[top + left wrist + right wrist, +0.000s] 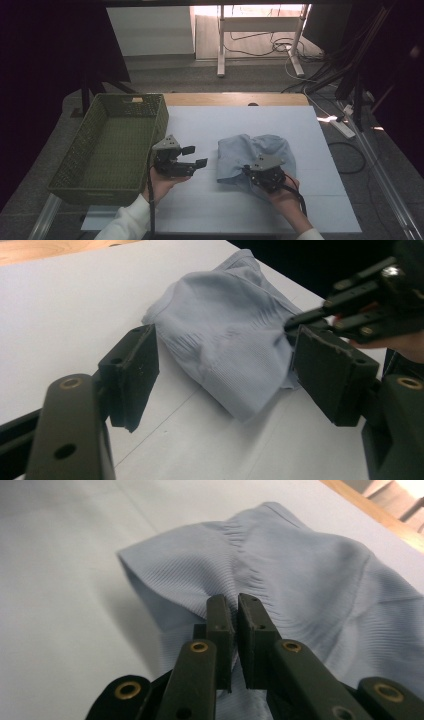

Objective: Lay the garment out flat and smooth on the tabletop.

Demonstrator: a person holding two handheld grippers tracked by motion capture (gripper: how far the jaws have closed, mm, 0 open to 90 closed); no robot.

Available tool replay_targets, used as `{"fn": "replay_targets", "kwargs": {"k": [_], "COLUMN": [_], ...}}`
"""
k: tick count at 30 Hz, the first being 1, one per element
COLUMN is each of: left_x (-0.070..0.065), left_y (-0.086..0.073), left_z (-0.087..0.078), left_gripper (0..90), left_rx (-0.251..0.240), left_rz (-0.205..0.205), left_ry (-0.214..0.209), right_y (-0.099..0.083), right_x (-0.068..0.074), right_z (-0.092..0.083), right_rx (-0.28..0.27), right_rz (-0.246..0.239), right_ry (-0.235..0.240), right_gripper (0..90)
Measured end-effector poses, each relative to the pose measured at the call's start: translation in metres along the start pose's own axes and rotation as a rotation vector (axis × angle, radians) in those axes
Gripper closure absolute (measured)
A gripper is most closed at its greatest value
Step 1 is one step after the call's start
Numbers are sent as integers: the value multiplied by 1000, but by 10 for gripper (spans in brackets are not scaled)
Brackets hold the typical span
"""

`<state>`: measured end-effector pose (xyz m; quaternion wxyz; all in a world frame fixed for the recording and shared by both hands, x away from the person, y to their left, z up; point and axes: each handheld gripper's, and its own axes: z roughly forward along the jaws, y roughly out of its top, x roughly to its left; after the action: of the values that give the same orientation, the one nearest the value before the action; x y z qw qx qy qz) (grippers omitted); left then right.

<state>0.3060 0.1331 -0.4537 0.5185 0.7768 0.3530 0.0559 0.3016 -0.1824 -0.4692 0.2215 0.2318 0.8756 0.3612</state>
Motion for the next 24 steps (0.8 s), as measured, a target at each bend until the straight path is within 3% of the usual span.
{"fn": "replay_targets", "kwargs": {"k": [6, 10, 14, 17, 21, 24], "left_x": [2, 2, 1, 1, 1, 0], "left_y": [-1, -2, -1, -2, -1, -2], "left_z": [-2, -3, -2, -1, -1, -1], "left_gripper": [275, 275, 275, 275, 275, 275], "left_rx": [-4, -3, 0, 2, 3, 7], "left_rz": [-6, -9, -4, -4, -1, 1], "left_ry": [5, 5, 4, 4, 3, 2], "right_y": [3, 3, -5, -9, -12, -13], "right_x": [-19, -31, -31, -23, -18, -17], "right_z": [10, 15, 30, 41, 47, 49], "right_rx": [-1, -9, 32, 80, 91, 94], "right_rz": [3, 34, 53, 27, 28, 45], "right_ry": [-60, -85, -42, -13, -3, 25], "right_gripper": [843, 842, 841, 837, 811, 743]}}
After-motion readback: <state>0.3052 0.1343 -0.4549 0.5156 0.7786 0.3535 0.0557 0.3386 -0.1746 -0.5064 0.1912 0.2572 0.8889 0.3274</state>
